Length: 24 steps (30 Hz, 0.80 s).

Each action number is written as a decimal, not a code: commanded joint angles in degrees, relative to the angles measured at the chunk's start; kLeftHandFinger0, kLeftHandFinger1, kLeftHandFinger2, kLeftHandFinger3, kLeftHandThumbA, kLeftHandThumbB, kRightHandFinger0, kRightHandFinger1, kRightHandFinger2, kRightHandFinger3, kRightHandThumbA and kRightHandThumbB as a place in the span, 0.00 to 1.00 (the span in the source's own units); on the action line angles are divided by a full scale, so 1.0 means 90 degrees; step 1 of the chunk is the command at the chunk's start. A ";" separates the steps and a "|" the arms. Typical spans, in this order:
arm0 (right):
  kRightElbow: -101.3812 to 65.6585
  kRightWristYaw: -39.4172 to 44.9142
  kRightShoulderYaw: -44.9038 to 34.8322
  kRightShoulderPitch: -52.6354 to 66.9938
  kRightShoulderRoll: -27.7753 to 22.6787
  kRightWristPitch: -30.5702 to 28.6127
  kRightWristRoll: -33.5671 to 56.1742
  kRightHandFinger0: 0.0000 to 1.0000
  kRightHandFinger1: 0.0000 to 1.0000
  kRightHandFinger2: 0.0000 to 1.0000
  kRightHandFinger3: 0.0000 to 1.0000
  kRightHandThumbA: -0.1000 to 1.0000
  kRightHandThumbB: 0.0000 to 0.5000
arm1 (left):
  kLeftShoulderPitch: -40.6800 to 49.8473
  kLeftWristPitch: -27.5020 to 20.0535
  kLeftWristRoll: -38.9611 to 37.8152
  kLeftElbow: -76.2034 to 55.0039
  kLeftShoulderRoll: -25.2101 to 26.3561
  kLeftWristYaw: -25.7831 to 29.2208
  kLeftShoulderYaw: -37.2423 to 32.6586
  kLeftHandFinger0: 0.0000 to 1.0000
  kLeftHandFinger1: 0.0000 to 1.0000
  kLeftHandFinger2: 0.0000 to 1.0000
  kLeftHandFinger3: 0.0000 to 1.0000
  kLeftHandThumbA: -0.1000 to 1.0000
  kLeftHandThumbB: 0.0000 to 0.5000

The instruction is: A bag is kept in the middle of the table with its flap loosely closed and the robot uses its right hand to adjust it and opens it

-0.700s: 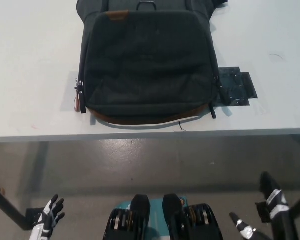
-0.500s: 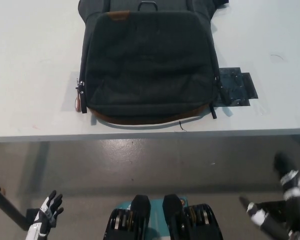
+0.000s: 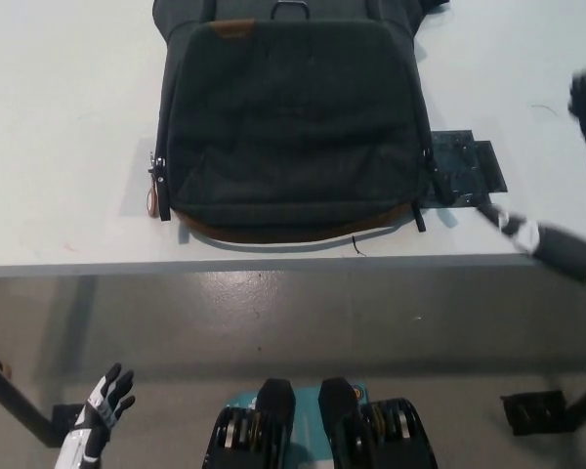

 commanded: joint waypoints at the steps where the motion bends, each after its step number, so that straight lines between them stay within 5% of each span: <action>1: 0.0071 0.0328 -0.0012 -0.1267 -0.0236 0.1749 0.0106 1.00 1.00 1.00 1.00 0.97 0.60 | -0.0074 -0.0281 0.0167 -0.0027 0.0091 -0.0009 -0.0079 1.00 1.00 1.00 1.00 1.00 0.77; 8: 0.1790 0.0735 0.0232 -0.3132 -0.0439 0.2155 0.0153 1.00 1.00 1.00 1.00 0.98 0.54 | -0.0472 -0.0281 0.0298 0.0117 0.0122 0.0075 -0.0137 1.00 1.00 1.00 1.00 1.00 0.77; 24: 0.4884 0.1323 0.0527 -0.5319 -0.0483 0.2021 0.0204 1.00 1.00 1.00 1.00 0.98 0.66 | -0.0849 -0.0281 0.0062 0.0166 0.0152 -0.0204 -0.0276 1.00 1.00 1.00 1.00 1.00 0.79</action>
